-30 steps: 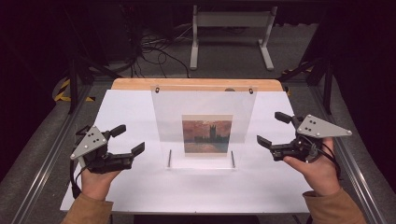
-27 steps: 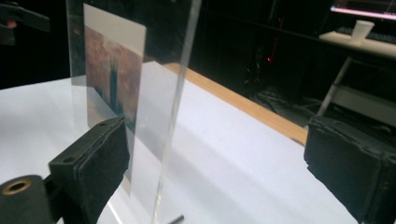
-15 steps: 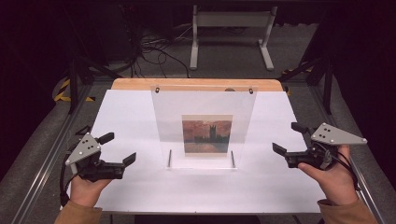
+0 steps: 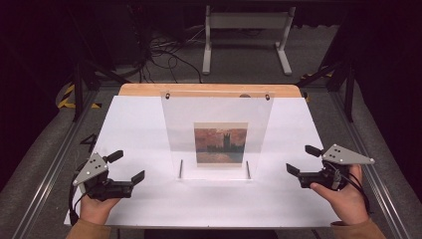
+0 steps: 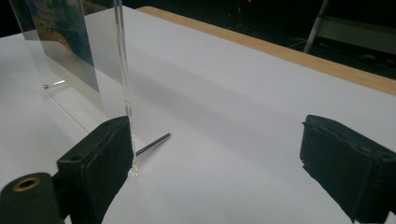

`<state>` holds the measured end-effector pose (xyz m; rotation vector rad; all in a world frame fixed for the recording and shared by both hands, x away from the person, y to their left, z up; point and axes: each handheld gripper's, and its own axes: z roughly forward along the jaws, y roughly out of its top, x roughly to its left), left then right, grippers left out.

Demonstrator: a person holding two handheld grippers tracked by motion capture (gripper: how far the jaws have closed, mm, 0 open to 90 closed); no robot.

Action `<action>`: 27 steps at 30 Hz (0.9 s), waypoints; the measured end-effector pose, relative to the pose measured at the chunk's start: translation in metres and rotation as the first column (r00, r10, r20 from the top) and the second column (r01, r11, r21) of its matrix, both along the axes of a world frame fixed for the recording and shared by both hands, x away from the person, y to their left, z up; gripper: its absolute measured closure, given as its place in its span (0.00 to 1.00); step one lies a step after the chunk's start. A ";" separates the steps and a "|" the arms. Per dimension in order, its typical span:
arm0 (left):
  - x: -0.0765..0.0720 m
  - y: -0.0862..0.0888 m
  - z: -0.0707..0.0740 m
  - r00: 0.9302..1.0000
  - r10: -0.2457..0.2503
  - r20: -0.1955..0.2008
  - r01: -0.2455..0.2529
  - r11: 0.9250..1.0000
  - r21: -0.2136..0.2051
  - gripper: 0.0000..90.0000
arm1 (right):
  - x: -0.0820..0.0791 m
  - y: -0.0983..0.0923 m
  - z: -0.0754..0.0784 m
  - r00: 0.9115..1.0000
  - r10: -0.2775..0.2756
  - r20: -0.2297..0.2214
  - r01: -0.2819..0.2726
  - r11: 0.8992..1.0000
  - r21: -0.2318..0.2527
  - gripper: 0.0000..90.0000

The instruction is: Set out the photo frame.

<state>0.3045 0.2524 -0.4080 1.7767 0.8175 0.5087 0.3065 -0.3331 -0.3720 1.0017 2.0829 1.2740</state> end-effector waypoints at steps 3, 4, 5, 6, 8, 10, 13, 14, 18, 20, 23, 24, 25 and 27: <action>-0.002 0.001 -0.010 1.000 -0.011 0.011 0.011 1.000 0.004 0.01 | 0.001 0.000 -0.011 1.000 -0.006 -0.018 0.006 1.000 0.008 0.10; -0.003 0.000 -0.013 1.000 -0.013 0.011 0.013 1.000 0.005 0.01 | 0.001 0.000 -0.016 1.000 -0.006 -0.022 0.006 1.000 0.006 0.10; -0.003 0.000 -0.013 1.000 -0.013 0.011 0.013 1.000 0.005 0.00 | 0.001 0.000 -0.016 1.000 -0.006 -0.022 0.006 1.000 0.006 0.10; -0.003 -0.001 -0.018 1.000 -0.029 0.005 0.029 0.999 0.016 0.00 | 0.001 0.001 -0.019 1.000 -0.007 -0.025 0.007 1.000 0.004 0.10; -0.004 -0.003 -0.023 0.999 -0.050 0.008 0.050 0.999 0.014 0.00 | 0.001 0.004 -0.028 1.000 -0.001 -0.030 0.001 1.000 0.007 0.09; -0.005 -0.004 -0.030 0.998 -0.058 0.027 0.058 0.998 0.028 0.00 | 0.001 0.007 -0.036 0.999 0.021 -0.038 -0.021 1.000 0.007 0.09; -0.005 -0.003 -0.037 0.998 -0.054 0.020 0.054 0.999 -0.003 0.00 | 0.001 0.012 -0.045 0.999 0.036 -0.036 -0.036 0.999 0.002 0.08; -0.004 -0.003 -0.040 0.999 -0.043 0.018 0.044 0.999 -0.016 0.00 | 0.001 0.013 -0.047 0.999 0.039 -0.037 -0.039 0.999 0.006 0.08; 0.001 -0.004 -0.050 1.000 -0.018 -0.020 0.017 0.999 -0.049 0.00 | 0.000 0.016 -0.061 0.998 0.045 -0.051 -0.045 0.999 0.002 0.08; 0.004 -0.006 -0.054 0.999 -0.022 -0.029 0.020 0.999 -0.048 0.01 | 0.001 0.017 -0.072 0.995 0.045 -0.086 -0.046 0.999 -0.016 0.08; 0.006 -0.007 -0.056 0.999 -0.027 -0.032 0.025 0.999 -0.037 0.01 | 0.003 0.018 -0.080 0.994 0.043 -0.105 -0.047 0.998 -0.034 0.07; 0.005 -0.008 -0.056 0.999 -0.029 -0.027 0.028 0.999 -0.029 0.01 | 0.003 0.018 -0.081 0.993 0.045 -0.106 -0.050 0.998 -0.043 0.07; 0.005 -0.008 -0.056 0.999 -0.029 -0.027 0.028 0.999 -0.029 0.01 | 0.004 0.018 -0.083 0.993 0.047 -0.110 -0.052 0.998 -0.047 0.07; 0.005 -0.010 -0.056 0.999 -0.041 -0.019 0.041 0.999 -0.004 0.01 | 0.005 0.019 -0.084 0.991 0.046 -0.123 -0.052 0.998 -0.048 0.07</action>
